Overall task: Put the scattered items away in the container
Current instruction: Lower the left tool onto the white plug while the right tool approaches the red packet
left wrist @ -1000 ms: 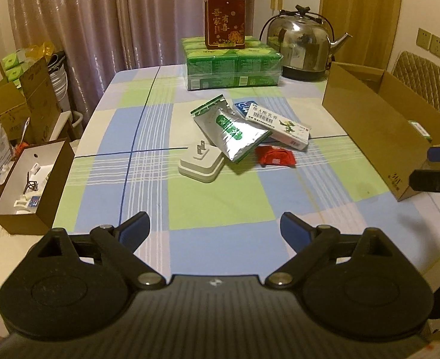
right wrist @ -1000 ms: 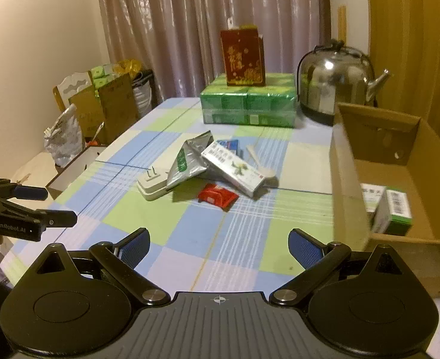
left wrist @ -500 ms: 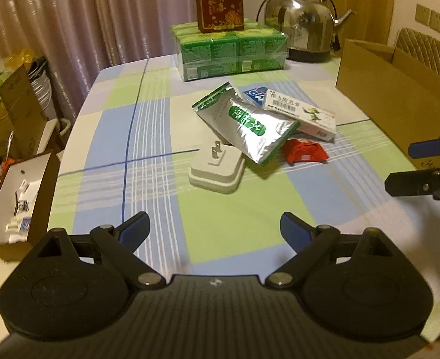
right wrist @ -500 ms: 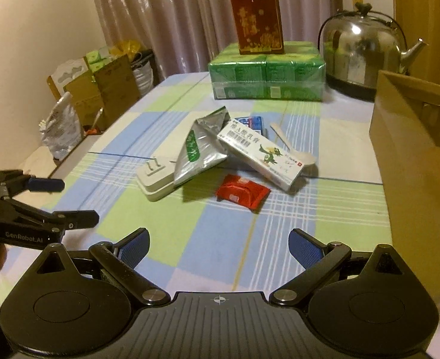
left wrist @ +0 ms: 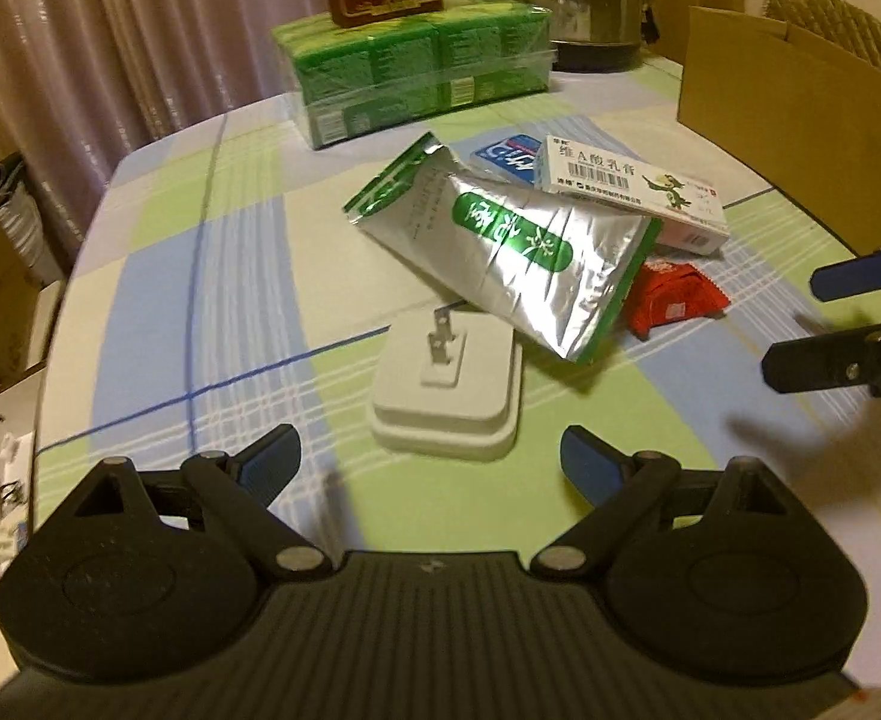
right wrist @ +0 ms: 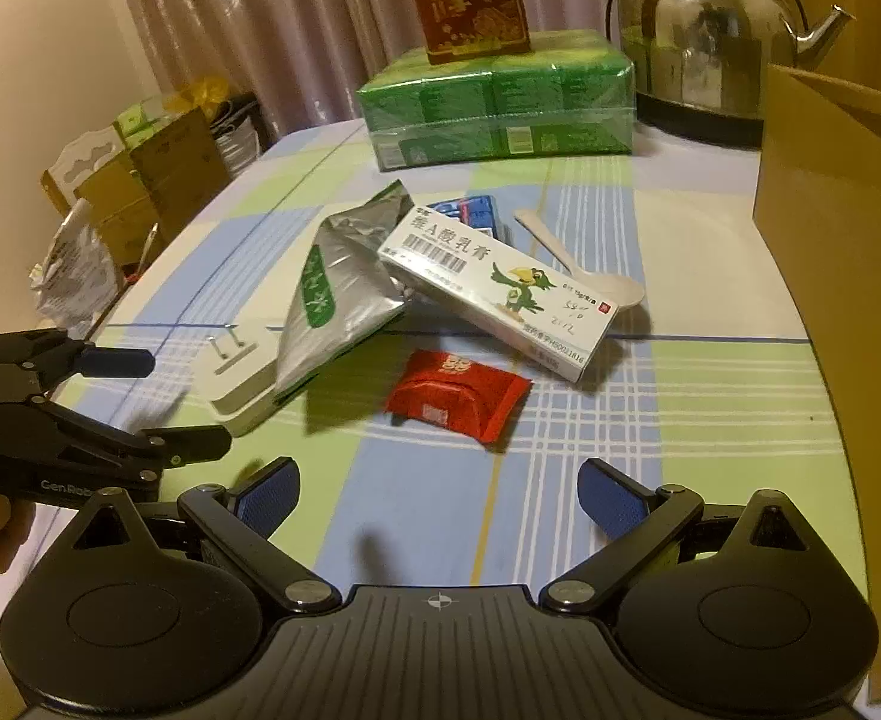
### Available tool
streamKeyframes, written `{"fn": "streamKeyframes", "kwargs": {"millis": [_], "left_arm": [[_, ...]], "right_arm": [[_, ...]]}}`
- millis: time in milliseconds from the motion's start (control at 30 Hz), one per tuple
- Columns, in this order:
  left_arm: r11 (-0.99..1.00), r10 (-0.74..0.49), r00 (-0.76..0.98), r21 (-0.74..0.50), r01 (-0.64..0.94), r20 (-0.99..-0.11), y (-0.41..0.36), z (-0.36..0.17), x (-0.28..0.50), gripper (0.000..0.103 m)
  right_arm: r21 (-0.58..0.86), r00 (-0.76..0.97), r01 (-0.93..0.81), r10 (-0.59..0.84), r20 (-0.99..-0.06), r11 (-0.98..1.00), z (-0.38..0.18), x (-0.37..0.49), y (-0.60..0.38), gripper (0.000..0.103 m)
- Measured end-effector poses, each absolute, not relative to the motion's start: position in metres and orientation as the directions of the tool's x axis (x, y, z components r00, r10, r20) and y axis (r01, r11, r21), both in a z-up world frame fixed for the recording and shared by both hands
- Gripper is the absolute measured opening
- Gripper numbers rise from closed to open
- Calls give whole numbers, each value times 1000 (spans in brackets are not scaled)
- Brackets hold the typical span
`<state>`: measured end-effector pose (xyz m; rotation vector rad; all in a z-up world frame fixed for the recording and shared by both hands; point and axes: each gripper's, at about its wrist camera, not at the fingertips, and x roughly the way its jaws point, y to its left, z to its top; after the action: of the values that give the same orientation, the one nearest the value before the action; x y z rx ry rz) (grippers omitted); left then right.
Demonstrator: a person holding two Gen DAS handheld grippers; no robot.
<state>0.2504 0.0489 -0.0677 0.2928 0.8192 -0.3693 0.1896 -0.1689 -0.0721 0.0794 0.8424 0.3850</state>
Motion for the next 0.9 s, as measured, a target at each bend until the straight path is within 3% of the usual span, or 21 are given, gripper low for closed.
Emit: {"fn": "streamKeyframes", "kwargs": {"millis": [233,333,400,633,767,900], "left_arm": [[889,-227,592,84,450,-774,46,-82,280,88],[891,-248,577,52,452,-778,47,-85,287,77],[891,-267,569,25,454,-778,49,-83,288,63],[924,-217,577,25,382,-787,55,-80,270,62],[933,-214,580,11,359,-786,61,-78,259,62],[936,-214,581,6,353,-785,62,-78,253,62]], "right_arm": [[204,608,-297,349,-713,933,-80,203,-163,97],[203,611,-286,341,-715,937,-83,210,-161,97],[212,613,-276,341,-713,938,-85,214,-160,97],[202,641,-231,305,-704,952,-92,226,-147,96],[119,667,-232,247,-703,965,-99,230,-134,96],[38,692,-217,182,-699,975,-106,234,-124,83]]}}
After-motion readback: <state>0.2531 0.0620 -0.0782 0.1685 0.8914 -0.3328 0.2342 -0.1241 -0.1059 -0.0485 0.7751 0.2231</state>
